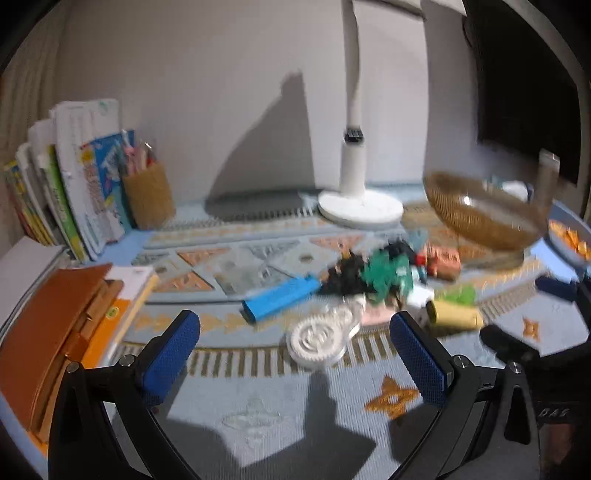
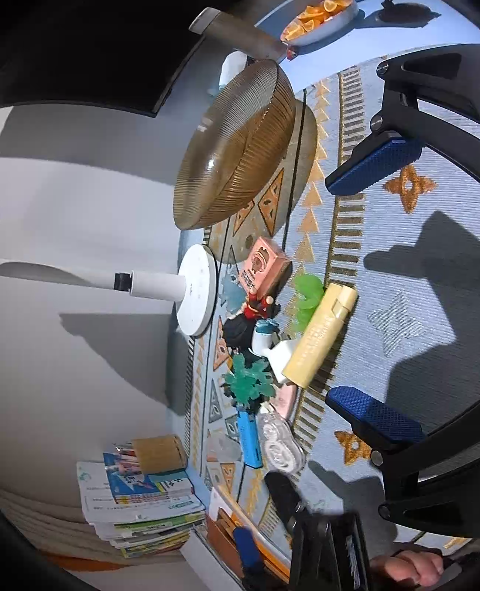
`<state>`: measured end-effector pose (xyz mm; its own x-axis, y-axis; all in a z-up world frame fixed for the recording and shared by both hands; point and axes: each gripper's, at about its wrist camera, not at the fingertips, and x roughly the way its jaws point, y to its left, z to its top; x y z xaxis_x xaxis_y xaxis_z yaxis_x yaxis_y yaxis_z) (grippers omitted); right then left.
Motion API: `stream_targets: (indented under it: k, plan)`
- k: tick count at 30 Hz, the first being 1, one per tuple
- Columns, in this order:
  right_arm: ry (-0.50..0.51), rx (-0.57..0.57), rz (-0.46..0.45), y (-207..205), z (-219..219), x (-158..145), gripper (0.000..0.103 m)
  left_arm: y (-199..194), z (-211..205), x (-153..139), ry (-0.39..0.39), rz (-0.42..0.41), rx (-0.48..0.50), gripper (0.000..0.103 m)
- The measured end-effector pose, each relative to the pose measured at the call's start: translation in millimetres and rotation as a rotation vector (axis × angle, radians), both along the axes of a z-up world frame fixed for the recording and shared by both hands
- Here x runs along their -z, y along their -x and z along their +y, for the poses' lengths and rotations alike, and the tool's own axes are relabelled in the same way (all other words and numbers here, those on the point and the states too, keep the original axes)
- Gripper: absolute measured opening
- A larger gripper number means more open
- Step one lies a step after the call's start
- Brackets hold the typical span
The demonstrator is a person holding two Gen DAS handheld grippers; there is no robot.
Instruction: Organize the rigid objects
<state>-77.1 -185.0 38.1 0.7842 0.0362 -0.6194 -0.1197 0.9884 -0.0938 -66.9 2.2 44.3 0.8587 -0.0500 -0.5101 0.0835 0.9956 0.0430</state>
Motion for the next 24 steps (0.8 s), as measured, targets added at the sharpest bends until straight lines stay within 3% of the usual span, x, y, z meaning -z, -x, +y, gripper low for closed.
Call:
stream_targets:
  k: [3, 24]
  plan:
    - [-0.006, 0.004, 0.007, -0.8, 0.9, 0.5, 0.103, -5.6, -0.3, 1.3, 0.001, 0.037, -0.006, 0.103]
    - [0.007, 0.034, 0.057, -6.8, -1.5, 4.6, 0.103, -7.7, -0.4, 3.4, 0.005, 0.071, 0.013, 0.103]
